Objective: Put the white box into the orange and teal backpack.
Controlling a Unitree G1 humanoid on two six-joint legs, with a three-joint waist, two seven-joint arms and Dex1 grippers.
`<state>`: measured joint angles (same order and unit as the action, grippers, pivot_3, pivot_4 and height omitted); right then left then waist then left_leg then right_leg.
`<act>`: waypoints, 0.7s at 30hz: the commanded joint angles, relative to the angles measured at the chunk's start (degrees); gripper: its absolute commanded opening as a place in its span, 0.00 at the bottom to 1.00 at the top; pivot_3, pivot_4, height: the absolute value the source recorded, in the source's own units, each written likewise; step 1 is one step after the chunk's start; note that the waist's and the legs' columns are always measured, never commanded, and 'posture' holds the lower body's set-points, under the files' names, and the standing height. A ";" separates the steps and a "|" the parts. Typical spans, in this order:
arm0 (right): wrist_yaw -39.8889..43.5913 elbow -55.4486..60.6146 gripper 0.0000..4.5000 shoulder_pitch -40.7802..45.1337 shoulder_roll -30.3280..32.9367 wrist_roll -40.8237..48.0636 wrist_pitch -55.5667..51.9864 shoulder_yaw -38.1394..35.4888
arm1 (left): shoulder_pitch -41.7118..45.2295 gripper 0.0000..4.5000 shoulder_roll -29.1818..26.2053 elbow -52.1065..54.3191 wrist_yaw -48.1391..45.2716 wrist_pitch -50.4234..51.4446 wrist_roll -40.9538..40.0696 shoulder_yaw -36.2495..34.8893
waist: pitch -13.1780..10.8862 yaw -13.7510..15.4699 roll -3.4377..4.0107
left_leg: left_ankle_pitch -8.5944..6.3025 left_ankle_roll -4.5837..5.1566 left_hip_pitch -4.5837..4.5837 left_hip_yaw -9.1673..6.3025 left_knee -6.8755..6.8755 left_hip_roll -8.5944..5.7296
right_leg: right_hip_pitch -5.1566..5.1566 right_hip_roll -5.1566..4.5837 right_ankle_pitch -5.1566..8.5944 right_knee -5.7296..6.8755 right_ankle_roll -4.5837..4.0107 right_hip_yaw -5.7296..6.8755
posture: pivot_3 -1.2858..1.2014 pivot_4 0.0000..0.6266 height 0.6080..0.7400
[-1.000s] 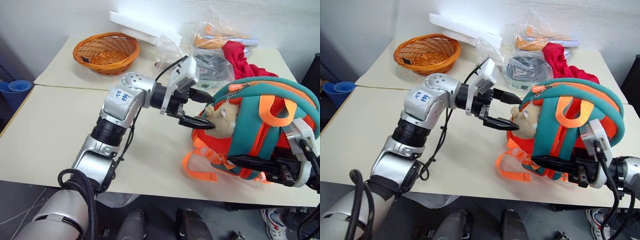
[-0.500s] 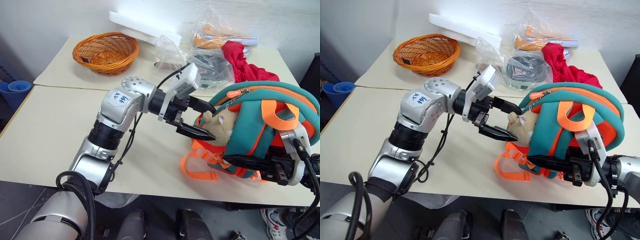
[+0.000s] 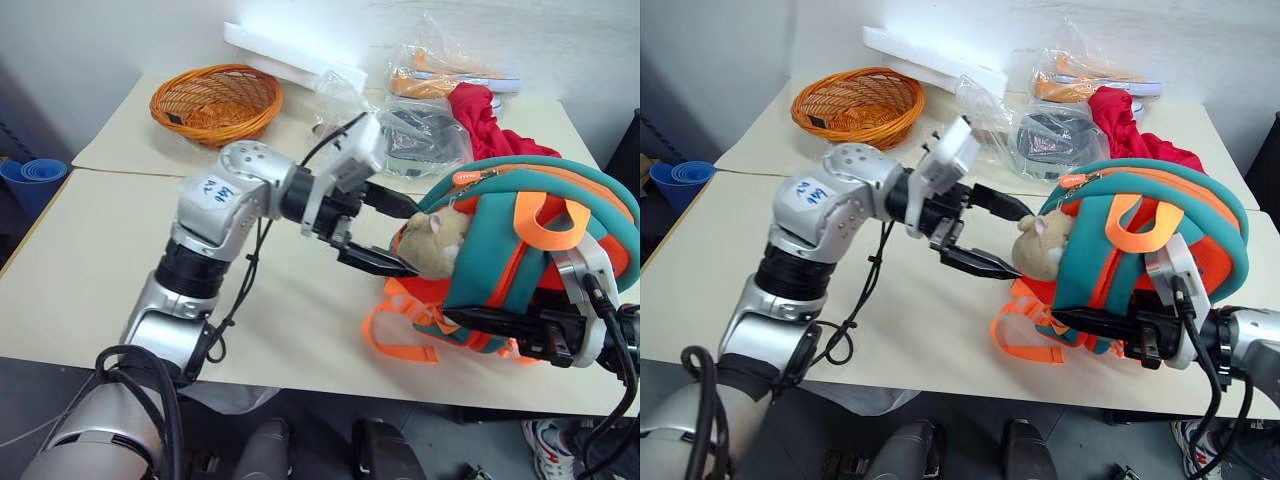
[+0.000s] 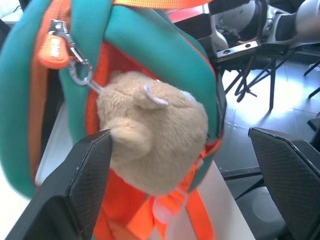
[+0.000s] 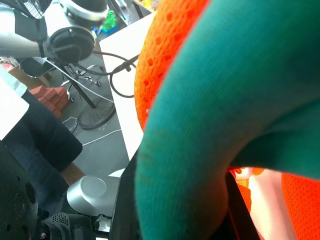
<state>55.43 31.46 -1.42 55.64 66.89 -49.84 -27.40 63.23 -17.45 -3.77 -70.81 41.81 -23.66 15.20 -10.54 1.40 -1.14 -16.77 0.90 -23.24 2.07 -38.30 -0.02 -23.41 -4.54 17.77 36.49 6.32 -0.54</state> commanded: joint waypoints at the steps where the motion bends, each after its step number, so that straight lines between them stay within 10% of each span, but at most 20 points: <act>1: -0.34 1.32 0.00 0.85 -0.03 1.02 0.65 -0.38 | 0.08 0.99 2.91 -1.67 3.14 -3.53 2.83 2.60 | 0.00 0.01 0.00 | 0.00 0.01 0.00 0.00 0.00 0.00 | 0.00 0.00 0.00 0.00 0.00 0.00 | 0.52 0.24 1.00; 7: -1.47 2.20 0.00 0.66 -0.64 1.56 0.65 -0.41 | 1.24 0.96 7.14 -5.49 5.53 -3.12 2.41 1.98 | 0.00 -0.13 0.00 | -0.02 0.06 0.02 0.00 0.01 0.03 | -0.03 0.04 0.00 0.02 0.00 0.00 | 0.52 0.24 1.00; 21: -1.79 1.93 0.00 -3.46 -0.89 1.68 1.05 -5.05 | 3.58 0.16 -0.23 -8.67 -0.12 -5.57 2.68 -0.47 | 0.00 -0.19 0.00 | -0.01 0.06 0.04 0.00 0.01 0.02 | -0.03 0.03 0.00 0.02 0.00 0.00 | 0.52 0.24 1.00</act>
<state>53.14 32.80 -4.65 54.81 67.67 -49.88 -29.99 64.93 -16.40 -12.26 -69.37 37.86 -21.13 16.44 -10.54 1.21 -1.14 -16.78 0.96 -23.20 2.07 -38.29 0.01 -23.44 -4.51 17.77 36.51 6.32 -0.54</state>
